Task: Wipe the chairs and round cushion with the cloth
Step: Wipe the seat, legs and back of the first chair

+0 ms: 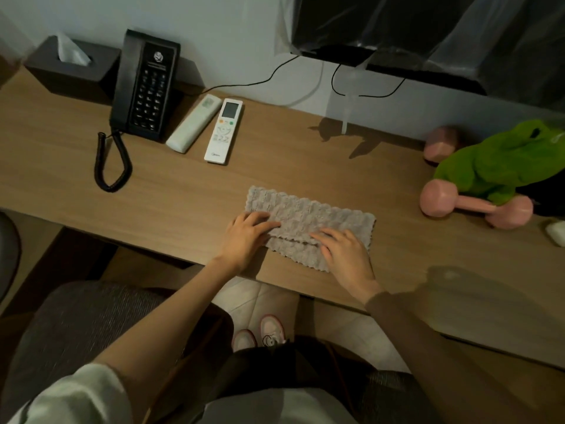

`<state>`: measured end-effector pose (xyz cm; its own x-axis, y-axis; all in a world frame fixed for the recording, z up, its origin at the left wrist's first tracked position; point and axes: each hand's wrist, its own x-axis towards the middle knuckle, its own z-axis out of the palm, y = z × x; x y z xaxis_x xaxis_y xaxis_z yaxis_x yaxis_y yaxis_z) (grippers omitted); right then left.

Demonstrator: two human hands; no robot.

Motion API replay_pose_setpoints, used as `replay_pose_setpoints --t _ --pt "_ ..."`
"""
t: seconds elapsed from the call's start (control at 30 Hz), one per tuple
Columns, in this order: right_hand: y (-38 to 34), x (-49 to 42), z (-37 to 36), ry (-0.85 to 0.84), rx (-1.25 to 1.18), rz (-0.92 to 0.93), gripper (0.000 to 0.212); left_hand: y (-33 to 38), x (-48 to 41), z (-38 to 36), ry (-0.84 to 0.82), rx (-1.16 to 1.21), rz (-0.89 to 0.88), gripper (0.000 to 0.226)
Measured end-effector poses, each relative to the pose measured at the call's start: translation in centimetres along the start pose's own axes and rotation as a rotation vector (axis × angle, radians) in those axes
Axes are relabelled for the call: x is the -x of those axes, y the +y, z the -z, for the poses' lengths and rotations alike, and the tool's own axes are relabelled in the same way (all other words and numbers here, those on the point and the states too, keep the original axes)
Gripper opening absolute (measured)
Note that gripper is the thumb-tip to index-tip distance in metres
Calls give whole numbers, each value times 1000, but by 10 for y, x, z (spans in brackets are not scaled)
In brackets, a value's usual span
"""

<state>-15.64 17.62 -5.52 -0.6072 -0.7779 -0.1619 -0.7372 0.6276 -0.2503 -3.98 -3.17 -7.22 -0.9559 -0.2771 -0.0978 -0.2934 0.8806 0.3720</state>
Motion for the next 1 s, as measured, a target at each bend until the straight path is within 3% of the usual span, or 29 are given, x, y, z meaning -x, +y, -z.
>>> replay_pose_setpoints --t 0.2,0.4,0.53,0.83,1.0 --pt "-9 -16 35 178 -196 -8 29 1 -2 38 89 190 -8 33" --pt "-53 -41 99 382 -384 111 25 9 21 117 384 485 7 19" --pt "-104 -55 137 433 -461 237 14 4 50 165 619 489 110 13" --pt "-269 -55 149 172 -550 705 11 -32 187 222 911 460 352 18" --pt "-368 -22 116 -81 -516 921 28 -51 293 220 957 474 532 20"
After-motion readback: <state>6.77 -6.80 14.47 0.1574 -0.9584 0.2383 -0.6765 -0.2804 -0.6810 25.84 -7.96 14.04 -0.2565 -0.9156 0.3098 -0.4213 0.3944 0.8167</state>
